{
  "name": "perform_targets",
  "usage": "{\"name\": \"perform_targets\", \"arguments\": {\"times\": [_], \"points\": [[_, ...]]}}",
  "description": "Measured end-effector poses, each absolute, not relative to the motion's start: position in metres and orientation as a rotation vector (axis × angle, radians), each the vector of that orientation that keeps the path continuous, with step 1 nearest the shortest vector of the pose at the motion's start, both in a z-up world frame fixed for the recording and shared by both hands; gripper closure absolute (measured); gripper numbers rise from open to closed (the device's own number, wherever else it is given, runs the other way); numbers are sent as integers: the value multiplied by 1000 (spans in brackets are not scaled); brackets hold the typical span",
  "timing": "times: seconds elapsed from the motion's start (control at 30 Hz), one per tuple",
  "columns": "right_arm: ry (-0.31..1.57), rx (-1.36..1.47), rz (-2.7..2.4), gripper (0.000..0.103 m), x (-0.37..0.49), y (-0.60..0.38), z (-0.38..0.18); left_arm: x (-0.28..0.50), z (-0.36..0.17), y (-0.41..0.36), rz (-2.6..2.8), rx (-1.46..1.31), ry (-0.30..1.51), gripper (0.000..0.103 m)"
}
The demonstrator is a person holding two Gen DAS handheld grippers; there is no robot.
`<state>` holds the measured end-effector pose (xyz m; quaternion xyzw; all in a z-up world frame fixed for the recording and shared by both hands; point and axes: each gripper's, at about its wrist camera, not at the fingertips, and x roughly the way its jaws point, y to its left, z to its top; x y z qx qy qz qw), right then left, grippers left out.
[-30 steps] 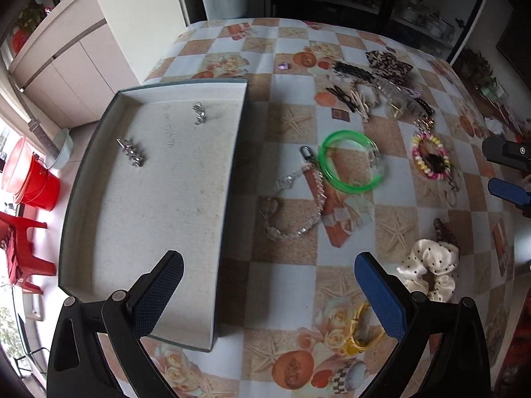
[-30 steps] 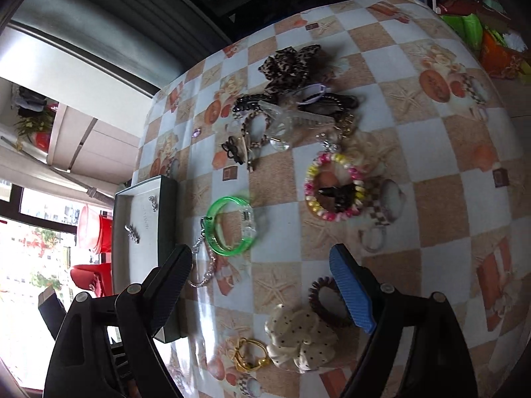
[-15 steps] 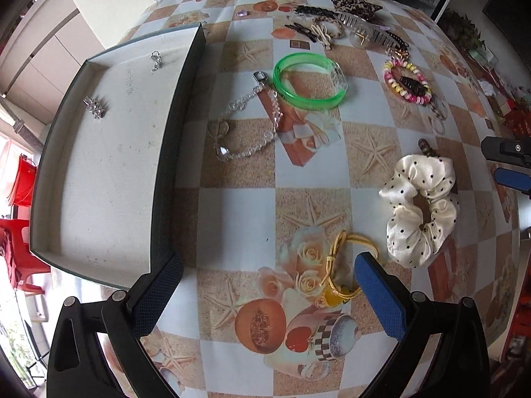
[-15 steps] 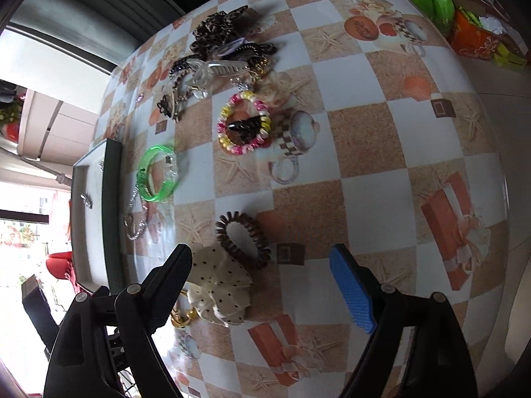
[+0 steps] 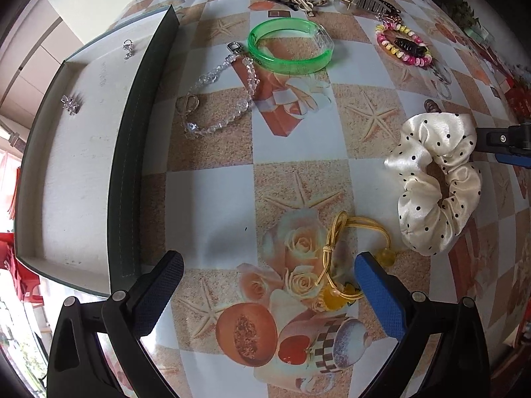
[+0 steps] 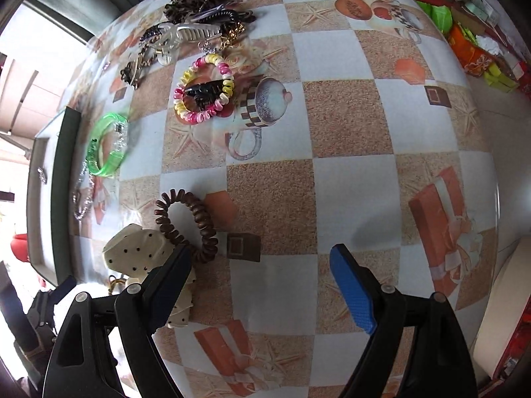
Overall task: Organize jewelry
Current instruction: 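Move the left gripper to the yellow hair tie while the right gripper approaches the brown coiled tie, then grasp the yellow beaded hair tie with the left gripper while the right gripper grasps the brown coiled tie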
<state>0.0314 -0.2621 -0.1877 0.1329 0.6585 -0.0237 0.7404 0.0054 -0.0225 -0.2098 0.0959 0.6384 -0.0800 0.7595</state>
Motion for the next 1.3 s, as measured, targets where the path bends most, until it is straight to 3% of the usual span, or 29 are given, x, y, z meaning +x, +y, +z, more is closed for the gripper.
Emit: {"name": "perform_targets", "arguments": {"times": [0.17, 0.27, 0.37, 0.47, 0.67, 0.73, 0.8, 0.87, 1.3], "points": [[1445, 204, -30, 16, 41, -243, -195, 8, -216, -26, -176, 217, 1394, 0], [1439, 126, -24, 22, 42, -228, -199, 3, -219, -31, -193, 217, 1383, 1], [1417, 90, -17, 27, 42, -218, -196, -3, -216, -40, -209, 222, 1372, 9], [1418, 85, -14, 39, 46, -213, -197, -8, -210, -47, -240, 221, 1367, 24], [1410, -16, -10, 51, 48, -199, -199, -18, -204, -64, -295, 225, 1369, 59], [1406, -22, -3, 58, 45, -196, -198, -20, -203, -69, -311, 226, 1371, 81], [1402, -29, 3, 75, 45, -195, -197, -20, -202, -72, -326, 219, 1379, 95], [1400, -30, 8, 89, 45, -194, -197, -19, -201, -71, -344, 177, 1396, 95], [1409, 215, -12, 90, 33, -242, -181, 0, -178, -50, -353, 43, 1378, 95]]}}
